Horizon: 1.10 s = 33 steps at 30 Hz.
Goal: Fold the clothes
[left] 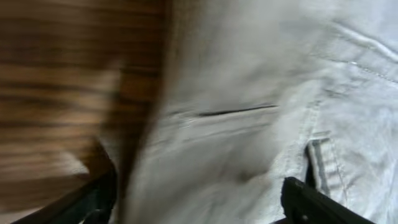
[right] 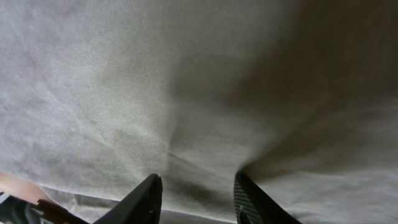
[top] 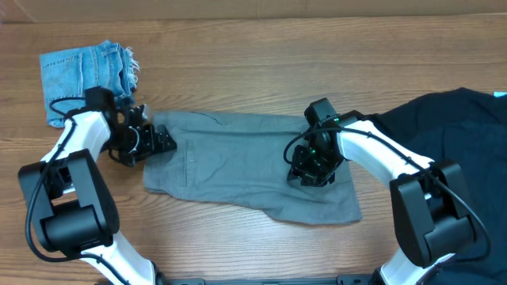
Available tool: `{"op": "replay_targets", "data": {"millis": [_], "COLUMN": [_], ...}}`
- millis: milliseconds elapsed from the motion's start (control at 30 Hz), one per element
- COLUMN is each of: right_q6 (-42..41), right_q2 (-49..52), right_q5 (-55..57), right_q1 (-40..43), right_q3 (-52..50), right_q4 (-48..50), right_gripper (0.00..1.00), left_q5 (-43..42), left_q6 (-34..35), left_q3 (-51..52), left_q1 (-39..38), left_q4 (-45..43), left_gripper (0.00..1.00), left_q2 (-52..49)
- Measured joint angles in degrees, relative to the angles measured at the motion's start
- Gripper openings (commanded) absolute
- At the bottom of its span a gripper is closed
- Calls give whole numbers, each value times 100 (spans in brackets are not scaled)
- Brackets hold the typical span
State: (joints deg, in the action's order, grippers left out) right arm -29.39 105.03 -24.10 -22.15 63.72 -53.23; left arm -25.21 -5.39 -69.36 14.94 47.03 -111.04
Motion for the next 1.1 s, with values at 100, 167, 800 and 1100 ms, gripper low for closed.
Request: {"op": "replay_targets", "data": {"millis": [100, 167, 800, 1100], "right_q6": [-44, -59, -428, -446], "right_q2": [9, 9, -197, -1073], "right_q5": [-55, -81, 190, 334], "right_q1": [0, -2, 153, 581], "right_q3": [0, 0, 2, 299], "right_q4": [9, 9, -612, -787], "right_gripper": [39, 36, 25, 25], "left_q5": [22, 127, 1014, 1707], "left_q6": [-74, -74, 74, 127], "left_q3": [-24, -55, -1161, -3491], "left_q1": [-254, -450, -426, -407], "left_q4": [9, 7, 2210, 3386], "left_gripper": [79, 76, 4, 4], "left_q2": [-42, -61, -413, 273]}}
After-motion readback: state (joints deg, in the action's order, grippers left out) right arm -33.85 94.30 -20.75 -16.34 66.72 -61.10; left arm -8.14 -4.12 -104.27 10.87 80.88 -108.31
